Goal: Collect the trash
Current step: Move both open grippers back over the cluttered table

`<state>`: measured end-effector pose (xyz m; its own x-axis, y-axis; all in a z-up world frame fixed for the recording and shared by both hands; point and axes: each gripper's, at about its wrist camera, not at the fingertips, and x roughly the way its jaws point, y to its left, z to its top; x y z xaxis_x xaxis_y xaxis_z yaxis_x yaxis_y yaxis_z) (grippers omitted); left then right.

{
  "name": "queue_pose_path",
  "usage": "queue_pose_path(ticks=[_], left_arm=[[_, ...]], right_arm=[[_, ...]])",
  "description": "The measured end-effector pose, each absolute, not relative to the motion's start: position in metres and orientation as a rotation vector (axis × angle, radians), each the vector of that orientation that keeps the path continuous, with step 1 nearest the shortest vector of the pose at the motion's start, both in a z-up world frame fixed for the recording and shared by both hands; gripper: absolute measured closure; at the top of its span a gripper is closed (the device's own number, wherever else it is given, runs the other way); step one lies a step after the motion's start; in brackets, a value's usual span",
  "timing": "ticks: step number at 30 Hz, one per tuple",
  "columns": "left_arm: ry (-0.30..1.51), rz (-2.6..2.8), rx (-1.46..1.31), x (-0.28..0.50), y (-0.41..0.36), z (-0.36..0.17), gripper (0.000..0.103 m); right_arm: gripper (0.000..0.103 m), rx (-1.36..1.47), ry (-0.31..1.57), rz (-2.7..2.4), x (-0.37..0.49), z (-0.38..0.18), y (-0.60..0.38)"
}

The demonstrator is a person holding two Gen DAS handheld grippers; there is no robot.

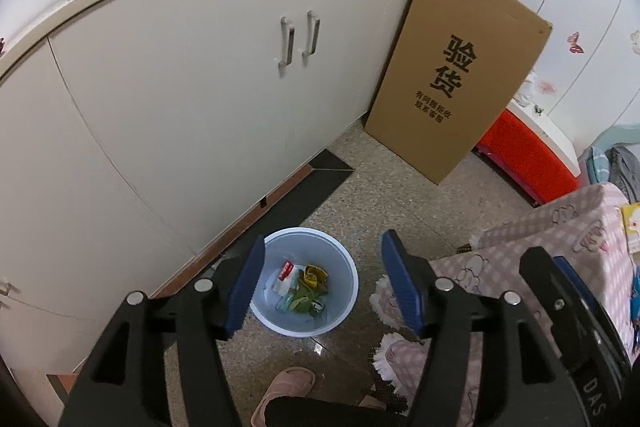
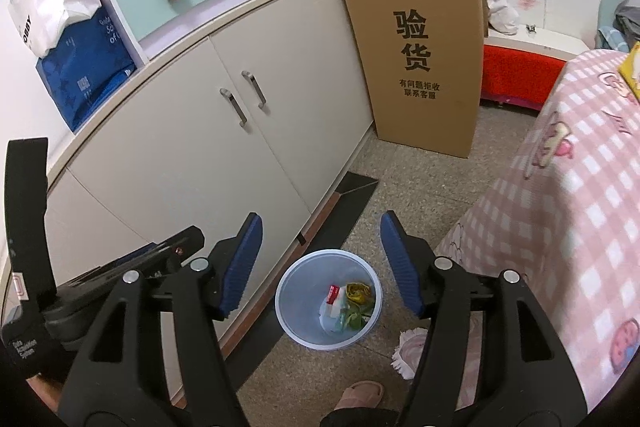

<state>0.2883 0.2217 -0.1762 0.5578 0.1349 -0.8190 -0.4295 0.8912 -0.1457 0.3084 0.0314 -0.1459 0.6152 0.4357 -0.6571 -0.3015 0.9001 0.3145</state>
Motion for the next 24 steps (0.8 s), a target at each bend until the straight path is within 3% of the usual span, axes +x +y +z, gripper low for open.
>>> queue_pose_path(ticks=[9,24], left_arm=[[0.845,0.272,-0.313,0.260,0.177,-0.133,0.041],[0.808,0.033,-0.173,0.269,0.024,-0.093,0.040]], right_arm=[[0.039,0.238,0.737,0.379,0.277,-0.116,-0.019],[0.039,0.249,0.681,0.155,0.248,-0.083,-0.196]])
